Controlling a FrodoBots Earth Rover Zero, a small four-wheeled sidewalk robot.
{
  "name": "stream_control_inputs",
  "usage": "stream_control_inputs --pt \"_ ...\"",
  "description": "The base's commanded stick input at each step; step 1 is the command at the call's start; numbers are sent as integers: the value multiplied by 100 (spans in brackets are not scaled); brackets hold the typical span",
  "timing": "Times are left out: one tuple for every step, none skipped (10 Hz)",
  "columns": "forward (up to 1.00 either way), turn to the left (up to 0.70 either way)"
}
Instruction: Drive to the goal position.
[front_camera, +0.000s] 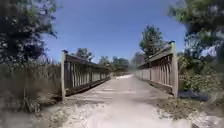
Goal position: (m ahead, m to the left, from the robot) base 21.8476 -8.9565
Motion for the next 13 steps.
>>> stream_control_inputs --pt "70 0" --pt "70 0" --pt "70 0" --pt "70 0" --pt "70 0" --pt "70 0" --pt "70 0" --pt "70 0" --pt "70 0" --pt "70 0" --pt "70 0" --pt "70 0" --pt "70 0"
